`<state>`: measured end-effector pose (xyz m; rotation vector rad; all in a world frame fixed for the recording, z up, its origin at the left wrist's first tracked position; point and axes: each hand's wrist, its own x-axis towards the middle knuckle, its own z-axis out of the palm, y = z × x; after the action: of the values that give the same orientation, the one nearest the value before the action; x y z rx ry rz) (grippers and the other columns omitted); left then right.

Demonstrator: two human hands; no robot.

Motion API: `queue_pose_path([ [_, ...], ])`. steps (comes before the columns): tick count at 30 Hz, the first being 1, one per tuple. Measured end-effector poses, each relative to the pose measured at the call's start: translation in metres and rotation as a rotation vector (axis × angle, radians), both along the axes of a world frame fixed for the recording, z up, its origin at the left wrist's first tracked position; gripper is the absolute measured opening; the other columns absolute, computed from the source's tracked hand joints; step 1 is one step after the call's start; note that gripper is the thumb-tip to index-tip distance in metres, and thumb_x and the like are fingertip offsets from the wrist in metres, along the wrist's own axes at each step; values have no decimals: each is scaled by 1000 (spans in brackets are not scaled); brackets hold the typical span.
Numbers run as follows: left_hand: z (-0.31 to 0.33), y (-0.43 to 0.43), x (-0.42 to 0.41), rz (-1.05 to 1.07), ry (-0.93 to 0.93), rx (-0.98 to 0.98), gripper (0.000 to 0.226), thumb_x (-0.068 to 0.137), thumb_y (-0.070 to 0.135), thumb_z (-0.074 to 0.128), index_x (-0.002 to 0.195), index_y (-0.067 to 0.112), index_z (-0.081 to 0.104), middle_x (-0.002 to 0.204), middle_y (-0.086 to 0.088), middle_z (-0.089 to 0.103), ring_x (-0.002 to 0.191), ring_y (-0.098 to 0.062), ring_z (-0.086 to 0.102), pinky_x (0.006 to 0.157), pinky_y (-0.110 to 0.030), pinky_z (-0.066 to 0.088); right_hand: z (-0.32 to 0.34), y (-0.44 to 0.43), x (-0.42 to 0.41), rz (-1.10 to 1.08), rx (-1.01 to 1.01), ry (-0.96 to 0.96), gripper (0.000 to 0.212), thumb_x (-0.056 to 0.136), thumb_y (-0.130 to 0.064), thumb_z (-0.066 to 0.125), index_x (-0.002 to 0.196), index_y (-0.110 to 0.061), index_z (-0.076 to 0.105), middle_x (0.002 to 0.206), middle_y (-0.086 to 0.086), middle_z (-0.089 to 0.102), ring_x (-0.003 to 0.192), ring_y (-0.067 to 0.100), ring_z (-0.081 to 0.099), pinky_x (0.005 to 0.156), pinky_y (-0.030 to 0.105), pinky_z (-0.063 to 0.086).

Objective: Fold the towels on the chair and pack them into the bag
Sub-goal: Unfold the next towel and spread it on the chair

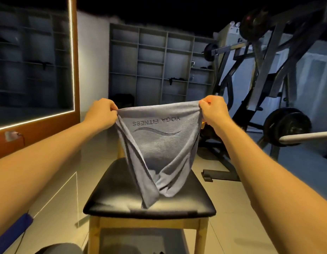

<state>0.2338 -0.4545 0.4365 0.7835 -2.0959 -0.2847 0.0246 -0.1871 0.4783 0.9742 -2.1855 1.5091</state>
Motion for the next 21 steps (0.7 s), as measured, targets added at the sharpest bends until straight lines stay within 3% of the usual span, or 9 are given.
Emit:
queue_pose_path([
  [2,2,3,1,-7,41,100,13,97,8,62,99,12,75,93,-10,72,72,-22,65,69,-35,58,-4,0,-1,52,-89,-120,21,100,-14,53,81,-11,60,73,11,52,58,21,50,43,26,49],
  [5,5,13,-2,-134,290,491,17,97,-3,58,91,8,70,89,-19,70,61,-21,66,44,-21,55,-7,1,0,105,-194,-326,15,100,-15,58,98,-6,69,81,12,59,50,17,54,54,35,59],
  [8,6,19,-4,-317,458,700,18,101,-5,51,105,5,66,81,-14,64,50,-13,63,44,-16,53,-10,7,-13,212,-289,-564,16,99,-11,59,111,-4,67,89,11,66,42,10,46,40,25,47],
  [10,2,15,-4,-487,513,778,21,101,-6,47,107,3,66,80,-12,61,50,-10,57,46,-16,51,-17,11,-29,330,-346,-698,27,99,-9,56,121,4,61,82,9,59,44,9,36,38,22,35],
  [13,-17,0,-22,-478,428,798,20,100,-5,49,103,4,67,86,-15,62,64,-16,59,51,-19,55,-32,2,-43,192,-237,-689,23,100,-12,56,116,3,61,70,4,53,47,12,40,41,25,39],
  [15,-33,-8,-45,-312,312,807,16,102,-1,51,106,3,66,94,-19,65,75,-24,66,55,-24,59,-46,-17,-52,99,-208,-706,16,102,-11,55,112,1,57,88,13,66,56,22,63,54,33,59],
  [17,-43,-17,-67,-211,282,827,15,104,0,51,102,2,66,99,-22,66,79,-27,69,53,-25,60,-58,-37,-62,115,-223,-759,24,101,-5,53,124,2,52,109,25,67,76,37,74,70,41,64],
  [19,-41,-34,-85,-217,337,772,23,102,-5,50,90,5,66,98,-25,66,70,-25,70,49,-24,59,-63,-53,-76,144,-268,-790,36,99,1,52,136,1,49,123,27,63,90,41,73,76,44,64],
  [21,-29,-50,-97,-314,420,676,31,97,-12,48,81,7,65,94,-28,65,54,-18,69,49,-23,58,-58,-63,-88,174,-324,-812,32,101,1,48,133,3,50,123,27,64,82,39,74,71,42,64],
])
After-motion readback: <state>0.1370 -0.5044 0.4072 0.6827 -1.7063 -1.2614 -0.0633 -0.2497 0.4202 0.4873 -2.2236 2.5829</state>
